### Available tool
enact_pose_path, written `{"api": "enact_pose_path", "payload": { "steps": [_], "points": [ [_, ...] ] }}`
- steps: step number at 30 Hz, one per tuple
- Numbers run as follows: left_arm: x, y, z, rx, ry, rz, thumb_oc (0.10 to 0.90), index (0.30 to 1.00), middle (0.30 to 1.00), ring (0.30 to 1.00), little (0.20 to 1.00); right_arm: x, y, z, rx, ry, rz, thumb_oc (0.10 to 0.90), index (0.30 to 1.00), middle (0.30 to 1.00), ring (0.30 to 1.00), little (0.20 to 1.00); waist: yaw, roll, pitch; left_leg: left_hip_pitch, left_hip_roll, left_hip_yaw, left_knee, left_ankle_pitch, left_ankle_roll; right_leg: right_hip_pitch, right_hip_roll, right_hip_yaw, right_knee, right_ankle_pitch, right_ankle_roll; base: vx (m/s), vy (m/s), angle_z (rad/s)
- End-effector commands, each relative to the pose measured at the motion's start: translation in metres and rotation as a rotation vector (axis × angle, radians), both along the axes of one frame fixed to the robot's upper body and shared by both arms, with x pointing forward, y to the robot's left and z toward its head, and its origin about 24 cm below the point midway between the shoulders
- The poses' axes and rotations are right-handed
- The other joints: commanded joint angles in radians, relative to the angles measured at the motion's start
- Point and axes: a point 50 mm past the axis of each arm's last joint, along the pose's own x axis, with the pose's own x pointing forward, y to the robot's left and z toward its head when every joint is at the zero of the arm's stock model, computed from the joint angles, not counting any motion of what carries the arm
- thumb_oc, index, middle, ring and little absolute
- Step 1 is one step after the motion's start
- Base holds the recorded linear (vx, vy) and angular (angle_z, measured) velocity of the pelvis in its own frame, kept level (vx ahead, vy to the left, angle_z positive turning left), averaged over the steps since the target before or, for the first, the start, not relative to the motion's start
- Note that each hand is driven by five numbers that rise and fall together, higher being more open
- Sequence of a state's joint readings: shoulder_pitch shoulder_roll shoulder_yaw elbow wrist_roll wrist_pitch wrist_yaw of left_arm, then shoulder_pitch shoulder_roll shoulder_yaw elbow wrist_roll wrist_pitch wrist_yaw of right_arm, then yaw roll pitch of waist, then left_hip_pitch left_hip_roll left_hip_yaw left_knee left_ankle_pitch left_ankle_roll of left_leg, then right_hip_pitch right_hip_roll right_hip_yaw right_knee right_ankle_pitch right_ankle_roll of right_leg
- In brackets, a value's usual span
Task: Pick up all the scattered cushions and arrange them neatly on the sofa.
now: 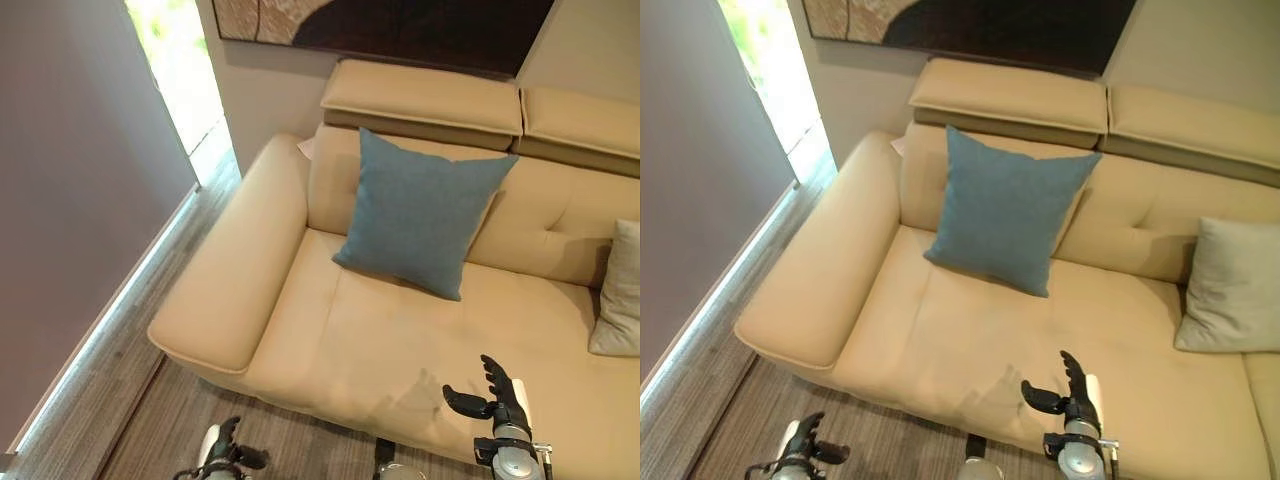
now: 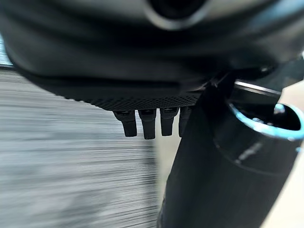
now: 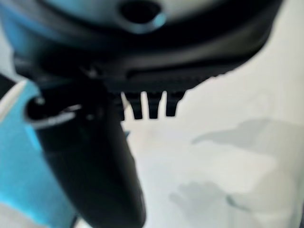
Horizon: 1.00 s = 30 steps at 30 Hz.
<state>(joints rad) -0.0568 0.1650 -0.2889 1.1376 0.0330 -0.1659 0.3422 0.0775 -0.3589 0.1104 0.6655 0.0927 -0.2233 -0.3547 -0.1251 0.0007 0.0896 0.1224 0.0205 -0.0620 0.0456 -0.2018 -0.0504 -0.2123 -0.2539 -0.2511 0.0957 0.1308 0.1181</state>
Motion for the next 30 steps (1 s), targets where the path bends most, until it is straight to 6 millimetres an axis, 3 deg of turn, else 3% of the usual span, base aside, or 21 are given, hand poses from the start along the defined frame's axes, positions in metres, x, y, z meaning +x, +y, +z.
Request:
{"api": "enact_pose_path", "payload": {
  "steps": [1, 4, 6, 8, 10, 12, 14, 16, 18, 25, 30],
  "points": [
    [0.007, 0.021, 0.006, 0.107, -0.022, -0.003, 0.800, 0.900, 0.900, 0.900, 0.900, 0.042, 0.013, 0.026, 0.032, -0.171, 0.021, 0.800, 0.900, 0.900, 0.900, 0.900, 0.028, -0.012, 0.030, 0.043, -0.030, 0.023, 0.008, -0.079, 0.042, -0.049, 0.065, 0.006, -0.059, 0.001, 0.057, -0.36, 0.239, -0.14],
    [-0.028, 0.032, -0.009, 0.149, 0.155, 0.008, 0.800, 0.900, 0.900, 0.900, 0.900, 0.043, 0.031, 0.020, 0.026, -0.138, 0.096, 0.800, 0.900, 0.900, 0.900, 0.900, 0.036, -0.022, 0.048, 0.047, -0.051, 0.058, -0.039, -0.045, 0.059, -0.058, 0.052, -0.026, -0.081, 0.035, 0.082, -0.32, 0.196, -0.33],
    [-0.059, 0.043, -0.016, 0.153, 0.264, 0.103, 0.800, 0.900, 0.900, 0.900, 0.900, 0.032, 0.034, 0.008, -0.071, -0.065, 0.117, 0.800, 0.900, 0.900, 0.900, 0.900, 0.053, -0.012, 0.070, 0.013, -0.045, 0.088, -0.030, -0.019, 0.076, -0.033, 0.045, -0.033, 0.007, -0.035, 0.068, -0.45, 0.144, -0.66],
    [-0.066, 0.046, -0.017, 0.141, 0.283, 0.148, 0.800, 0.900, 0.900, 0.900, 0.900, 0.024, 0.033, -0.002, -0.072, -0.004, 0.111, 0.800, 0.900, 0.900, 0.900, 0.900, 0.061, -0.013, 0.069, -0.006, -0.049, 0.091, -0.028, -0.004, 0.085, -0.018, 0.036, -0.028, 0.061, -0.059, 0.056, -0.27, 0.067, -0.52],
    [-0.082, 0.052, -0.018, 0.146, 0.327, 0.203, 0.800, 0.900, 0.900, 0.900, 0.900, -0.009, 0.031, -0.033, -0.004, 0.167, 0.017, 0.800, 0.900, 0.900, 0.900, 0.900, 0.099, 0.001, 0.057, -0.050, -0.035, 0.114, -0.025, 0.030, 0.100, 0.061, 0.020, -0.023, 0.207, -0.139, 0.028, -0.31, 0.051, -0.12],
    [-0.088, 0.053, -0.019, 0.143, 0.339, 0.223, 0.800, 0.900, 0.900, 0.900, 0.900, -0.035, 0.028, -0.053, 0.051, 0.292, -0.062, 0.800, 0.900, 0.900, 0.900, 0.900, 0.122, 0.006, 0.037, -0.076, -0.029, 0.132, -0.022, 0.046, 0.106, 0.114, 0.003, -0.022, 0.278, -0.166, 0.022, -0.24, -0.005, -0.04],
    [-0.089, 0.055, -0.018, 0.140, 0.339, 0.234, 0.800, 0.900, 0.900, 0.900, 0.900, -0.042, 0.029, -0.057, 0.067, 0.328, -0.081, 0.800, 0.900, 0.900, 0.900, 0.900, 0.133, -0.003, 0.022, -0.098, -0.033, 0.135, -0.013, 0.052, 0.105, 0.160, 0.008, -0.016, 0.257, -0.170, 0.023, -0.11, -0.065, -0.23],
    [-0.082, 0.059, -0.016, 0.146, 0.306, 0.249, 0.800, 0.900, 0.900, 0.900, 0.900, -0.057, 0.036, -0.068, 0.116, 0.400, -0.100, 0.800, 0.900, 0.900, 0.900, 0.900, 0.172, -0.044, 0.003, -0.135, -0.046, 0.151, 0.013, 0.059, 0.098, 0.232, 0.034, -0.005, 0.168, -0.177, 0.028, -0.09, -0.139, -0.17],
    [-0.072, 0.056, -0.015, 0.130, 0.271, 0.260, 0.800, 0.900, 0.900, 0.900, 0.900, -0.063, 0.036, -0.073, 0.115, 0.448, -0.107, 0.800, 0.900, 0.900, 0.900, 0.900, 0.174, -0.056, -0.014, -0.153, -0.043, 0.149, 0.025, 0.060, 0.084, 0.248, 0.064, -0.006, 0.087, -0.226, 0.032, -0.06, -0.150, -0.36],
    [-0.041, 0.034, -0.013, 0.012, 0.161, 0.271, 0.800, 0.900, 0.900, 0.900, 0.900, -0.066, 0.028, -0.075, 0.055, 0.510, -0.081, 0.800, 0.900, 0.900, 0.900, 0.900, 0.152, -0.054, -0.035, -0.119, -0.014, 0.155, -0.028, 0.094, 0.052, 0.295, 0.131, -0.004, -0.060, -0.222, 0.004, -0.01, -0.132, -0.10],
    [-0.026, 0.016, -0.012, -0.063, 0.116, 0.255, 0.800, 0.900, 0.900, 0.900, 0.900, -0.093, 0.030, -0.085, 0.164, 0.591, -0.189, 0.800, 0.900, 0.900, 0.900, 0.900, 0.135, -0.048, -0.036, -0.103, -0.001, 0.153, -0.087, 0.138, 0.036, 0.303, 0.153, -0.010, -0.101, -0.207, -0.003, -0.02, -0.067, 0.04]
  ]
}}
